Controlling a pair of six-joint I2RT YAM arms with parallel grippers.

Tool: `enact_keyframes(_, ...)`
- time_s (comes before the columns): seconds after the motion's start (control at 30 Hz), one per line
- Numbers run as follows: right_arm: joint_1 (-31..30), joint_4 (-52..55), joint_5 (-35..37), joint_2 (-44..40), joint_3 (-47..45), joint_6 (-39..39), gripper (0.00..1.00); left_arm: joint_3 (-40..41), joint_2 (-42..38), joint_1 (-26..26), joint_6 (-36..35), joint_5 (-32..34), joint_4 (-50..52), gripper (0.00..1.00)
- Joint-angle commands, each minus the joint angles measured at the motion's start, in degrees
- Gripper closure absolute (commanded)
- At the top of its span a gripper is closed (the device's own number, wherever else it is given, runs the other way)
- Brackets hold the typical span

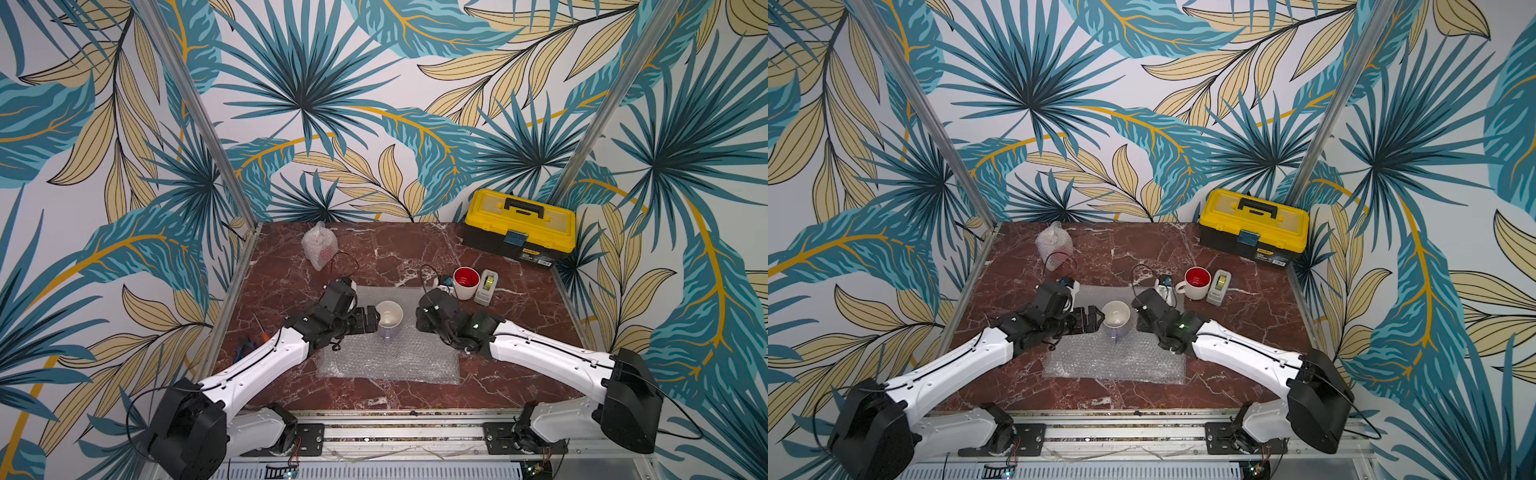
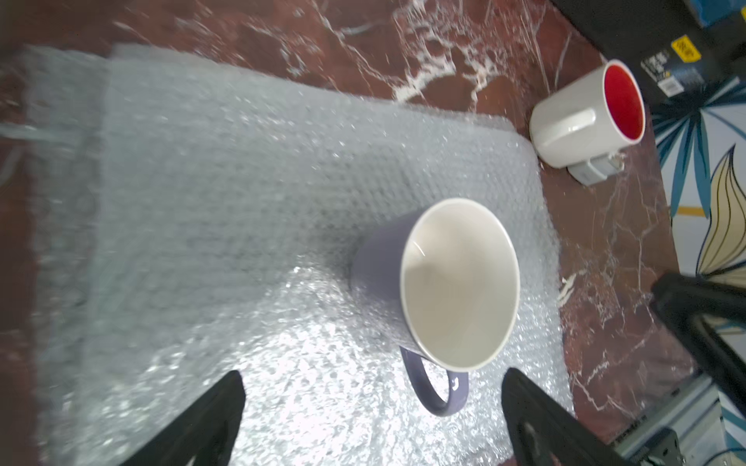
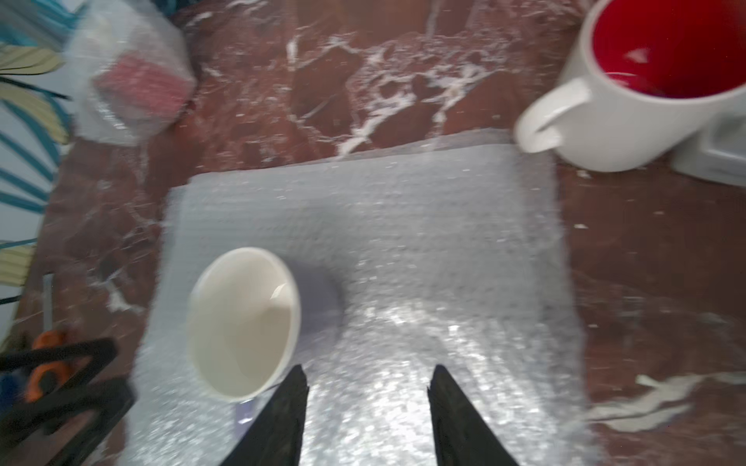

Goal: Wrap mugs in bubble wrap
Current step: Place the mug on the bubble wrap, then wrap the mug in bubble wrap.

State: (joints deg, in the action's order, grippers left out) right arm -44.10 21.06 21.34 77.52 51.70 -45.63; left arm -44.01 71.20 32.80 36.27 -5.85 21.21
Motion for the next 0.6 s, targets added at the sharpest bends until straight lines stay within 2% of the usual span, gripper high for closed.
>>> enact_keyframes(0.0,6.54,1.44,-5.79,-0.57,-3.82,7.26,0.51,-1.27,1.71,1.28,-1.08,-1.61,-5.0,0.0)
enact_keyframes(0.23,17.28,-3.01,-16.04,2.95,-6.28,8.74,0.52,-0.11,1.24,1.9,-0.54,-2.14,-7.41,0.0)
enact_keyframes(0.37,20.59,-9.06,-20.34,6.65,-7.83,6.98,0.52,-0.25,0.7,2.17,-0.84,-2.52,-7.35,0.0)
enact_keyframes(0.57,22.97,-14.74,-22.14,11.33,-8.37,5.38,0.53,-1.05,0.43,2.87,-1.53,-3.07,-7.33,0.0)
